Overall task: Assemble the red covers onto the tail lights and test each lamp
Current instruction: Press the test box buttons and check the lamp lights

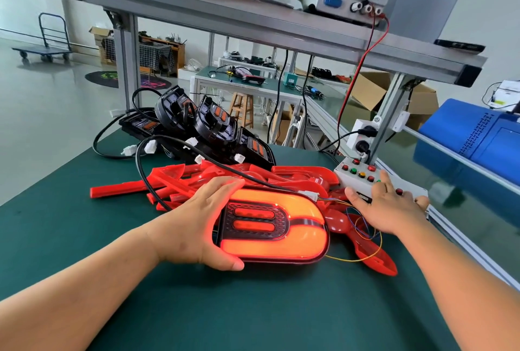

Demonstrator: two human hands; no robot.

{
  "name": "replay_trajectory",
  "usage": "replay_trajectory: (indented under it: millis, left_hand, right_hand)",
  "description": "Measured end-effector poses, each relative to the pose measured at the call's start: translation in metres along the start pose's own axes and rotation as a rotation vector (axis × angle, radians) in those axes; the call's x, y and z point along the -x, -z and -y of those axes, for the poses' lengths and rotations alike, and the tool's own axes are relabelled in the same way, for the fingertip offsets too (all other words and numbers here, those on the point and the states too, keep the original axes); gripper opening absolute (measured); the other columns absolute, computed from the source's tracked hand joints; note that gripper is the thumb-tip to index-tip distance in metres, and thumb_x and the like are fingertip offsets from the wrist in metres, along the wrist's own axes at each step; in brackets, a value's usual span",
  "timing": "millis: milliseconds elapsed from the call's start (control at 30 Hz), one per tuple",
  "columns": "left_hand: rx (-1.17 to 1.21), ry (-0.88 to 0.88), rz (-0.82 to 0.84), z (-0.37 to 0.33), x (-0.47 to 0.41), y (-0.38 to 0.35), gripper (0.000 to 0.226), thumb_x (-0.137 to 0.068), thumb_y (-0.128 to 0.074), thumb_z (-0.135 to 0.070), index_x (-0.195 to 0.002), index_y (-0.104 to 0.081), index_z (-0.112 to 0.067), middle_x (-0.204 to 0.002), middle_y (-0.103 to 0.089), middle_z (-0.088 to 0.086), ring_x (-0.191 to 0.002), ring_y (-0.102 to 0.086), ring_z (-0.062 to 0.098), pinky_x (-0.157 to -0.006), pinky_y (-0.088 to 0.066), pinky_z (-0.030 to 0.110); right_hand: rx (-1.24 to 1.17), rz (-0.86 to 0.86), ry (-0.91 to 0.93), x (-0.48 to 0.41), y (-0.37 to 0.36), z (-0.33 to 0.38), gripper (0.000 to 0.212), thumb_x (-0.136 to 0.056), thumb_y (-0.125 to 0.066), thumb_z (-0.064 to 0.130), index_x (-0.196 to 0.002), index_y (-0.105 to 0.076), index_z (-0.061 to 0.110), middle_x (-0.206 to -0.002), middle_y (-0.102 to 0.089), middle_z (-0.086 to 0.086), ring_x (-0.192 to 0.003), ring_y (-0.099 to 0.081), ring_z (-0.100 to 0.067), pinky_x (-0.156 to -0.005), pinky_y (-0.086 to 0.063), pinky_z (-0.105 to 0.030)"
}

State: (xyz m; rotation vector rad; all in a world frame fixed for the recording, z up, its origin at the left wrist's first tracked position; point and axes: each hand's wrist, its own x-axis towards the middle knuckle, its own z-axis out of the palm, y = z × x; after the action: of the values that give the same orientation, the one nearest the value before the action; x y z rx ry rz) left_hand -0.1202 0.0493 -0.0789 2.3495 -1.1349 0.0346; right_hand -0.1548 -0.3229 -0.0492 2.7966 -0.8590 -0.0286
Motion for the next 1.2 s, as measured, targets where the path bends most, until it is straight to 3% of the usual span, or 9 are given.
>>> replay_trajectory:
  millis: [100, 200, 267, 367, 433, 500, 633, 900, 1200]
  left_hand:
    - [0.017, 0.006, 0.004, -0.001, 0.000, 0.000, 0.133, -0.048, -0.070, -0.076, -0.152, -0.001, -0.029, -0.143, -0.001, -0.031, -0.141, -0.001, -0.007, -0.111, -0.004, 0.006]
    - [0.025, 0.016, 0.018, -0.001, 0.000, 0.001, 0.133, -0.048, -0.069, -0.077, -0.152, 0.003, -0.034, -0.136, 0.003, -0.038, -0.137, -0.001, -0.010, -0.102, 0.000, -0.004]
    - [0.024, 0.025, 0.031, -0.002, 0.001, 0.001, 0.133, -0.048, -0.067, -0.078, -0.151, 0.006, -0.036, -0.134, 0.004, -0.040, -0.137, -0.002, -0.009, -0.102, -0.002, -0.002]
    - [0.033, 0.029, 0.035, -0.003, 0.001, 0.002, 0.133, -0.049, -0.069, -0.076, -0.151, 0.005, -0.036, -0.138, 0.003, -0.037, -0.139, -0.003, -0.007, -0.107, -0.006, 0.005]
    - [0.038, 0.027, 0.035, -0.003, 0.001, 0.002, 0.132, -0.051, -0.072, -0.074, -0.151, 0.005, -0.037, -0.140, 0.003, -0.036, -0.138, -0.004, -0.008, -0.102, -0.003, -0.002]
    - [0.034, 0.027, 0.036, -0.003, 0.001, 0.002, 0.131, -0.051, -0.072, -0.074, -0.150, 0.006, -0.038, -0.141, 0.003, -0.036, -0.137, -0.003, -0.009, -0.100, -0.002, -0.005]
    - [0.022, 0.027, 0.035, -0.003, 0.000, 0.002, 0.132, -0.050, -0.068, -0.078, -0.151, 0.006, -0.036, -0.139, 0.003, -0.037, -0.139, -0.002, -0.009, -0.107, -0.005, 0.004]
    - [0.006, 0.016, 0.007, -0.002, 0.000, 0.000, 0.133, -0.048, -0.068, -0.076, -0.153, -0.002, -0.027, -0.146, -0.003, -0.027, -0.140, 0.000, -0.009, -0.109, 0.000, 0.002]
    - [0.003, 0.016, 0.010, -0.003, 0.001, 0.001, 0.133, -0.049, -0.069, -0.076, -0.153, -0.001, -0.028, -0.146, -0.004, -0.027, -0.141, -0.002, -0.008, -0.111, -0.002, 0.005]
  right_hand:
    - [0.003, 0.009, 0.004, -0.002, 0.000, -0.001, 0.121, -0.057, 0.016, 0.090, -0.152, -0.020, 0.024, -0.163, 0.016, 0.009, -0.135, -0.037, -0.036, -0.083, -0.018, -0.044]
    - [0.001, 0.024, -0.002, -0.004, 0.002, 0.000, 0.122, -0.056, 0.017, 0.090, -0.152, -0.019, 0.023, -0.162, 0.017, 0.009, -0.135, -0.038, -0.035, -0.098, -0.019, -0.050]
    - [0.014, 0.032, -0.003, -0.004, 0.003, 0.002, 0.120, -0.058, 0.017, 0.090, -0.153, -0.015, 0.024, -0.162, 0.019, 0.010, -0.137, -0.035, -0.037, -0.106, -0.013, -0.054]
    - [0.036, 0.033, 0.035, -0.007, 0.005, 0.008, 0.117, -0.061, 0.017, 0.088, -0.155, -0.013, 0.024, -0.163, 0.016, 0.009, -0.148, -0.012, -0.037, -0.111, -0.001, -0.059]
    - [0.008, 0.045, 0.084, -0.011, 0.006, 0.013, 0.122, -0.058, 0.019, 0.087, -0.156, -0.015, 0.023, -0.164, 0.011, 0.008, -0.151, 0.006, -0.027, -0.113, 0.005, -0.059]
    - [-0.015, 0.060, 0.123, -0.015, 0.006, 0.016, 0.127, -0.053, 0.020, 0.088, -0.155, -0.016, 0.022, -0.164, 0.006, 0.007, -0.150, 0.012, -0.016, -0.114, 0.006, -0.058]
    - [-0.007, 0.070, 0.152, -0.020, 0.000, 0.019, 0.122, -0.060, 0.015, 0.089, -0.155, -0.017, 0.021, -0.164, 0.005, 0.006, -0.150, 0.012, -0.012, -0.114, 0.003, -0.058]
    - [-0.060, 0.090, 0.131, -0.019, -0.005, 0.019, 0.117, -0.063, 0.009, 0.090, -0.156, -0.012, 0.021, -0.164, 0.009, 0.008, -0.151, 0.009, -0.014, -0.113, -0.006, -0.056]
    - [-0.040, 0.091, 0.131, -0.017, -0.005, 0.020, 0.119, -0.060, 0.010, 0.090, -0.154, -0.018, 0.022, -0.164, 0.010, 0.009, -0.151, 0.012, -0.020, -0.111, -0.008, -0.058]
